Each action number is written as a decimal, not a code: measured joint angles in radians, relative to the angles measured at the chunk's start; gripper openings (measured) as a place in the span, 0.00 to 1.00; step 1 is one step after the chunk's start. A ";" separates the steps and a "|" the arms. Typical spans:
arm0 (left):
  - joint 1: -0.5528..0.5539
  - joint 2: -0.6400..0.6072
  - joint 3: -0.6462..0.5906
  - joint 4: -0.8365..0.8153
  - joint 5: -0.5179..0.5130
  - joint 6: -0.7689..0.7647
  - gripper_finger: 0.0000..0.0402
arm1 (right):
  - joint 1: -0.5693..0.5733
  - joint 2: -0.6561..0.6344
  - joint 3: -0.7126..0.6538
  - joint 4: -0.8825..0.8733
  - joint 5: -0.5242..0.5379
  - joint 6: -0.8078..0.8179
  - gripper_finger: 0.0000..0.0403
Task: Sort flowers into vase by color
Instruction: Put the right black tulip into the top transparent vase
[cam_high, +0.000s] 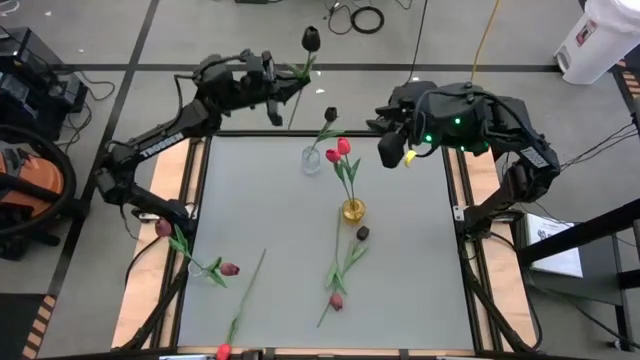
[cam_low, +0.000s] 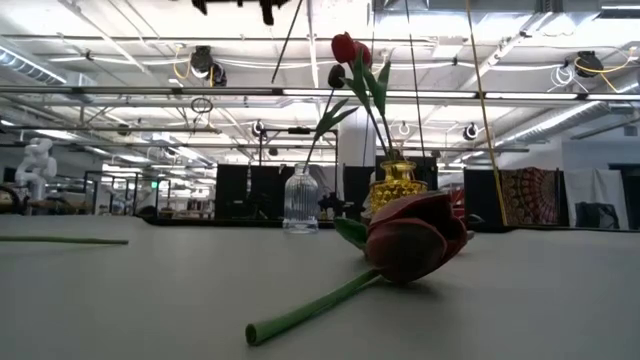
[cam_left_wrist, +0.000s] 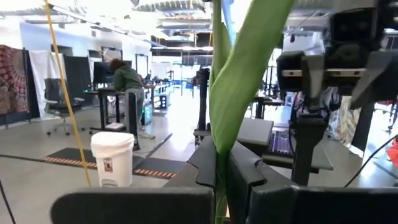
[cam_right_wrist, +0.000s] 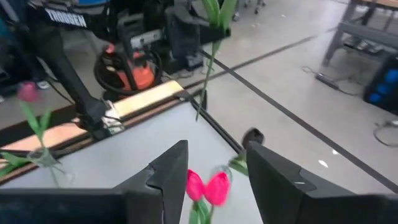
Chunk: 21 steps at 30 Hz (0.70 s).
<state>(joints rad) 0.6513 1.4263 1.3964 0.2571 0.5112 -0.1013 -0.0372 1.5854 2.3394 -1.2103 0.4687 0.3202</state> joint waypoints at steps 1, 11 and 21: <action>0.014 0.009 0.000 0.015 0.020 -0.016 0.02 | 0.004 -0.005 0.000 -0.020 0.008 0.009 0.39; 0.083 0.132 -0.074 0.297 0.143 -0.174 0.02 | 0.042 -0.011 0.000 -0.191 0.113 0.080 0.39; 0.113 0.187 -0.263 0.605 0.152 -0.286 0.02 | 0.052 -0.011 0.000 -0.290 0.162 0.205 0.39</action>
<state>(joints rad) 0.7648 1.6135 1.1335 0.8625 0.6636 -0.3874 0.0151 1.5742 2.3390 -1.5006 0.6312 0.5250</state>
